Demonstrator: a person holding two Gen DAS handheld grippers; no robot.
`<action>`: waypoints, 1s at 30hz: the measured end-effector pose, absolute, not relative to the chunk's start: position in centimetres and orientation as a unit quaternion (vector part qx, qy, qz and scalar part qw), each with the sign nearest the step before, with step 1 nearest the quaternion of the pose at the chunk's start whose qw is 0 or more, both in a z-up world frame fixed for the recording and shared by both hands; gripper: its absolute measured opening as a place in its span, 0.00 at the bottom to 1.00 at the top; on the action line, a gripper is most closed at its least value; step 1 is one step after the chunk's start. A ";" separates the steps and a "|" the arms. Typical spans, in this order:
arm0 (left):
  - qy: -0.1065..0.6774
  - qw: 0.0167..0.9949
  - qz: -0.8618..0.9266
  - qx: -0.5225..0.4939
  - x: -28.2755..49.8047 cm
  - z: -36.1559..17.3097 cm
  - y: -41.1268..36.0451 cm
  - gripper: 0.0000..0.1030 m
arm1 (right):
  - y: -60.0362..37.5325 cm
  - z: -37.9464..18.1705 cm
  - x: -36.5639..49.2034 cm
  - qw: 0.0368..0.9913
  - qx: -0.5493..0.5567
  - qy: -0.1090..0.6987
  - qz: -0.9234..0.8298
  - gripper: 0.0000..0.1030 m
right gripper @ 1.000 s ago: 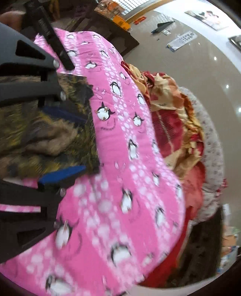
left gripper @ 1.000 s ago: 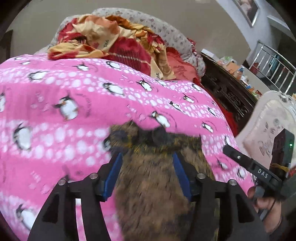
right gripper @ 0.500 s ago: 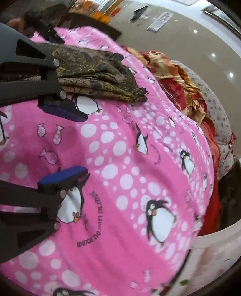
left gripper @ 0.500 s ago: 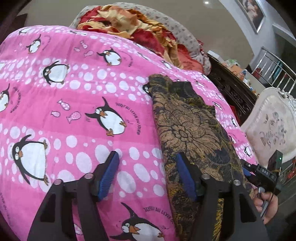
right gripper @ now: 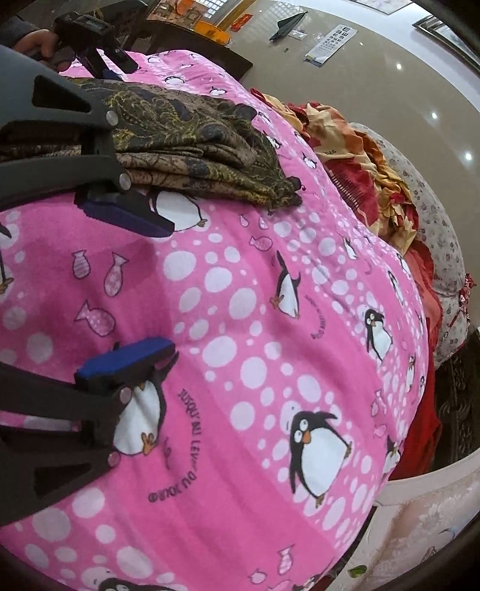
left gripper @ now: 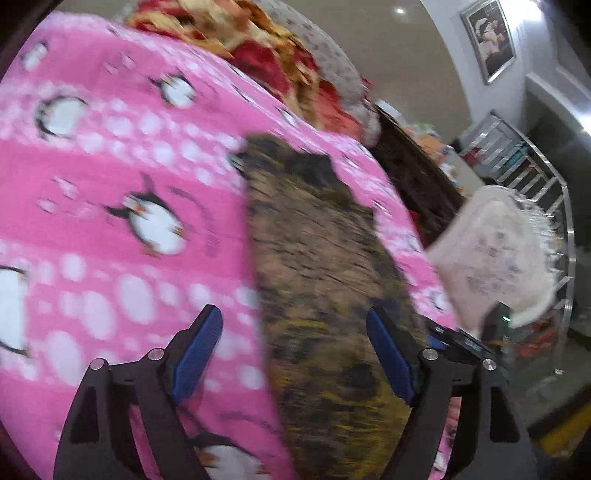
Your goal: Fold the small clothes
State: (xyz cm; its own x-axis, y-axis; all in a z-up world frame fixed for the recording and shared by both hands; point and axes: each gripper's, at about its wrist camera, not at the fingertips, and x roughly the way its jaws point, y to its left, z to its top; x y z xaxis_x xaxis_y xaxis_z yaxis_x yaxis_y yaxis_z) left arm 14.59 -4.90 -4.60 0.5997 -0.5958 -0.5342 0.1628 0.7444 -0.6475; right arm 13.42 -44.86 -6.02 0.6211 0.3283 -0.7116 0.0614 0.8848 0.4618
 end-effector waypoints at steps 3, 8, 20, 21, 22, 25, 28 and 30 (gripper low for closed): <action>0.397 0.837 -0.262 -0.270 15.1 -4.2 -6.1 0.59 | -45.0 -4.5 13.4 0.877 0.237 0.405 0.106 0.59; 0.407 0.832 -0.257 -0.276 16.5 -4.6 -6.8 0.59 | -43.6 -3.4 15.6 0.852 0.261 0.396 0.219 0.70; 0.401 0.837 -0.252 -0.274 16.9 -5.2 -6.7 0.50 | -36.7 -6.0 20.9 0.788 0.207 0.456 0.358 0.66; 0.401 0.840 -0.249 -0.267 16.8 -5.2 -6.9 0.50 | -36.4 -6.1 21.1 0.788 0.201 0.456 0.362 0.60; 0.400 0.843 -0.246 -0.262 16.9 -5.2 -7.1 0.50 | -36.3 -6.3 21.3 0.784 0.205 0.456 0.368 0.51; 0.400 0.847 -0.236 -0.258 17.3 -5.3 -7.5 0.50 | -36.7 -6.8 21.7 0.781 0.224 0.456 0.364 0.43; 0.407 0.848 -0.226 -0.253 17.3 -5.0 -7.9 0.50 | -36.6 -7.0 21.7 0.783 0.217 0.465 0.352 0.43; 0.410 0.846 -0.222 -0.258 17.4 -5.0 -7.9 0.50 | -36.3 -7.0 21.8 0.781 0.215 0.469 0.352 0.45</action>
